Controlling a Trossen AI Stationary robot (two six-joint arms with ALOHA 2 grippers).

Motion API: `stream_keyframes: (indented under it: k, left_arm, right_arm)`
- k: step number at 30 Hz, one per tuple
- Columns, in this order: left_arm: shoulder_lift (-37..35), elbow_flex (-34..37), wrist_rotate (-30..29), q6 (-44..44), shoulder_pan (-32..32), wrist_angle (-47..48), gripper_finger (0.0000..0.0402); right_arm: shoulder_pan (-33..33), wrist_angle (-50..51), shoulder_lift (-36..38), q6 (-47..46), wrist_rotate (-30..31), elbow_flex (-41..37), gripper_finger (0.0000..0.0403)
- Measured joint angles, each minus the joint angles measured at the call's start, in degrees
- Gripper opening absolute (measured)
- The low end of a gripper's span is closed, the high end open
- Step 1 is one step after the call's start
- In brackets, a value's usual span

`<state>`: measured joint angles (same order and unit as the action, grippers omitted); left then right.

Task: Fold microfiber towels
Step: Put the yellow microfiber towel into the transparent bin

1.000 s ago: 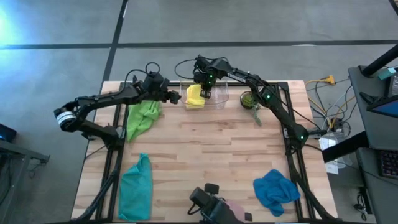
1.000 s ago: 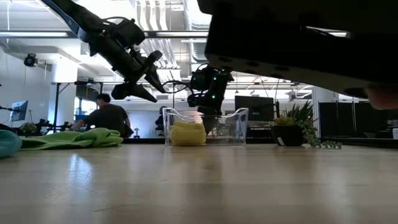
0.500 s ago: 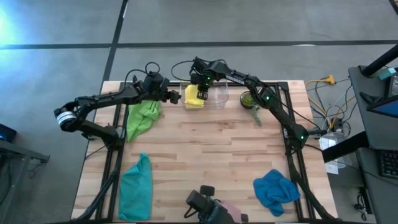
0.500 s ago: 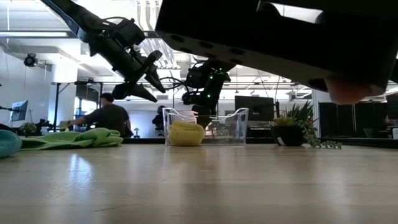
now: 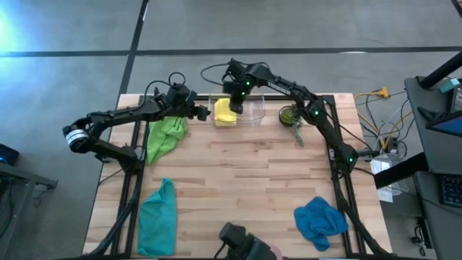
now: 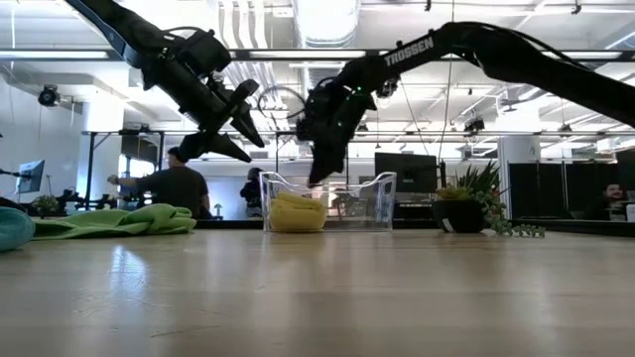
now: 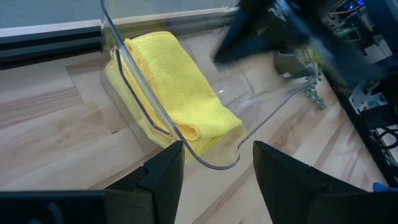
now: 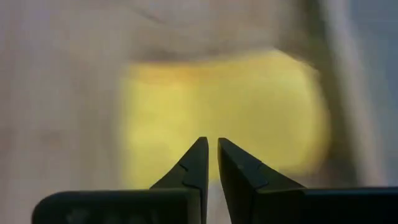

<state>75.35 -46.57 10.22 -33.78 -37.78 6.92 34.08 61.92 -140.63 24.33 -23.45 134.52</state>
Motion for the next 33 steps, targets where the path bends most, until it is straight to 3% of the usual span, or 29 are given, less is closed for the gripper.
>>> stream_keyframes:
  k: [2, 8, 13, 33]
  left_arm:
    - [0.0, 0.0, 0.0, 0.0, 0.0, 0.0, 0.0175]
    - [0.0, 0.0, 0.0, 0.08, -0.02, -0.57, 0.0175]
    - [0.0, 0.0, -0.04, 0.09, -0.04, -0.6, 0.0175]
    - [0.0, -0.15, -0.15, -0.33, -0.04, -1.88, 0.0175]
  right_arm:
    - [-0.96, 0.25, 0.12, 1.27, -3.2, 0.0, 0.0031]
    - [-3.88, 1.08, -0.01, 5.92, -3.71, -0.02, 0.0031]
    - [-5.63, -2.78, -0.05, 5.54, 1.73, -0.06, 0.0031]
    - [-7.78, -9.77, -0.2, -0.19, 7.94, -5.33, 0.0031]
